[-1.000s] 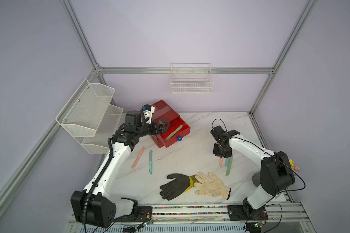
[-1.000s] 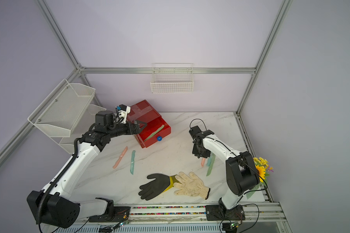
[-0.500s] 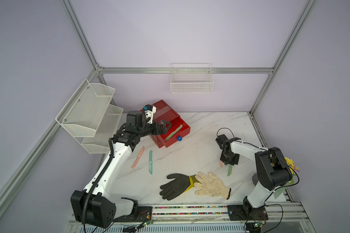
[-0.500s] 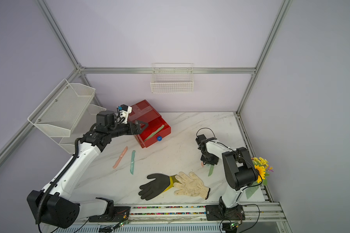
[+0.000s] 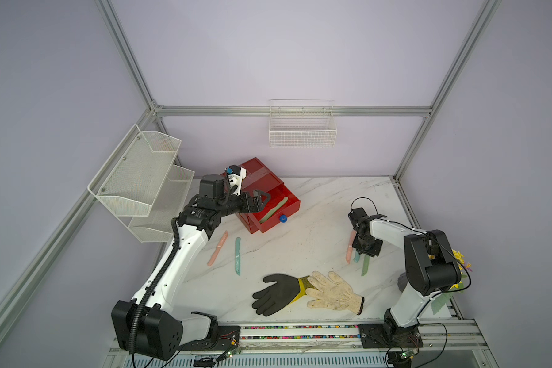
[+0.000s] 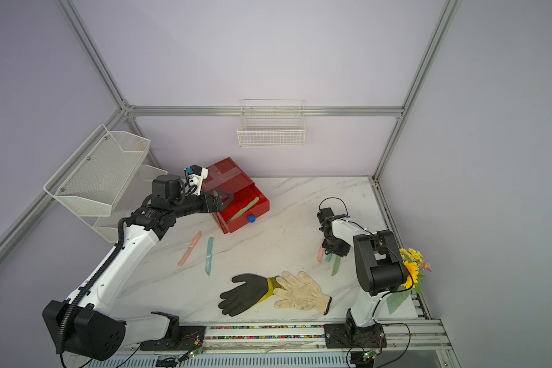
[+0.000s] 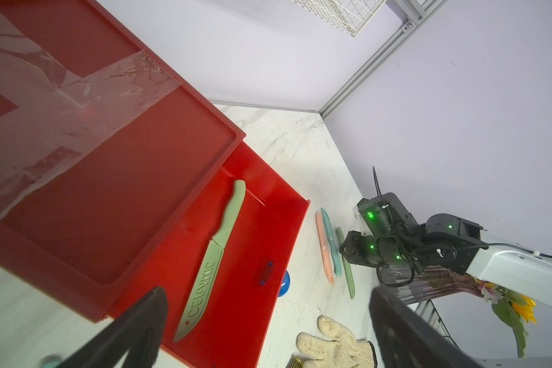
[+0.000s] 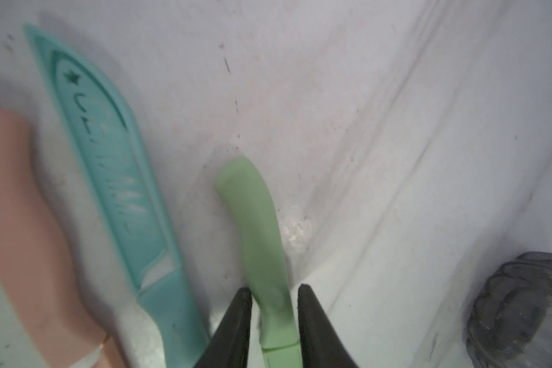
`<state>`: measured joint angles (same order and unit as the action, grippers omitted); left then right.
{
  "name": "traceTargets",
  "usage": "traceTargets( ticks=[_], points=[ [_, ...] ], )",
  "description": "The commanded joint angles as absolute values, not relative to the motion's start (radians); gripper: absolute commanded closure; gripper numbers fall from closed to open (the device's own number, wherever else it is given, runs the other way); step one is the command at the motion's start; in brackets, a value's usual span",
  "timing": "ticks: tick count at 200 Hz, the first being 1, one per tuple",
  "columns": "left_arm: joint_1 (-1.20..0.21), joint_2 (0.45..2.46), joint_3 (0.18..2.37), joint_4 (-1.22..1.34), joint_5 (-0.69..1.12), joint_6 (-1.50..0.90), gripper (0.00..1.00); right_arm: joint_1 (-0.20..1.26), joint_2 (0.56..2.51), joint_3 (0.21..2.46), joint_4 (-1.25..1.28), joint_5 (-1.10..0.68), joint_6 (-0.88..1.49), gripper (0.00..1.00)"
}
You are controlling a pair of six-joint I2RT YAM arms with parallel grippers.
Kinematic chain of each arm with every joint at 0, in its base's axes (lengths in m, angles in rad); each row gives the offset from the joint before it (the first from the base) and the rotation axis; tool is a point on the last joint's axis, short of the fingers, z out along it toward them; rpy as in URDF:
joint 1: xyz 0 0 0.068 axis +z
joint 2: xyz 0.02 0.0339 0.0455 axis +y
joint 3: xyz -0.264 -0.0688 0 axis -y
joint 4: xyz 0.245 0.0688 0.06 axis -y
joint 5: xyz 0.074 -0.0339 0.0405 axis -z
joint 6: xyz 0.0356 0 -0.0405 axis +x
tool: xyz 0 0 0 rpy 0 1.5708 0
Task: Place the fruit knives into the drawer by color
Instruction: Move the fruit knife to the center of the board.
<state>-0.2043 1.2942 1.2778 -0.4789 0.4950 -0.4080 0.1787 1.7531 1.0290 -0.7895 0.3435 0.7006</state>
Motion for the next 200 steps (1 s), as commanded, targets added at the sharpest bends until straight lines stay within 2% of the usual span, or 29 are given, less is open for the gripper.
traceTargets(
  ticks=[1, 60, 83, 156, 170, 200],
  points=[
    [-0.209, 1.294, 1.278, -0.44, 0.512, -0.405, 0.0, 0.173, 1.801, 0.977, -0.706, 0.184, 0.693, 0.74],
    [-0.213, 1.311, 1.287, -0.434, 0.515, -0.407, 0.0, 0.179, 1.816, 0.992, -0.619, -0.017, 0.666, 0.77],
    [-0.216, 1.317, 1.288, -0.433, 0.517, -0.407, 0.0, 0.205, 1.867, 1.077, -0.615, -0.079, 0.637, 0.77],
    [-0.219, 1.339, 1.303, -0.439, 0.516, -0.404, 0.0, 0.244, 2.082, 1.386, -0.71, -0.107, 0.537, 0.82],
    [-0.219, 1.343, 1.308, -0.442, 0.515, -0.402, 0.0, 0.244, 2.096, 1.401, -0.727, -0.101, 0.519, 0.79],
    [-0.219, 1.347, 1.317, -0.446, 0.514, -0.402, 0.0, 0.243, 2.091, 1.406, -0.758, -0.083, 0.471, 0.68]
  ],
)
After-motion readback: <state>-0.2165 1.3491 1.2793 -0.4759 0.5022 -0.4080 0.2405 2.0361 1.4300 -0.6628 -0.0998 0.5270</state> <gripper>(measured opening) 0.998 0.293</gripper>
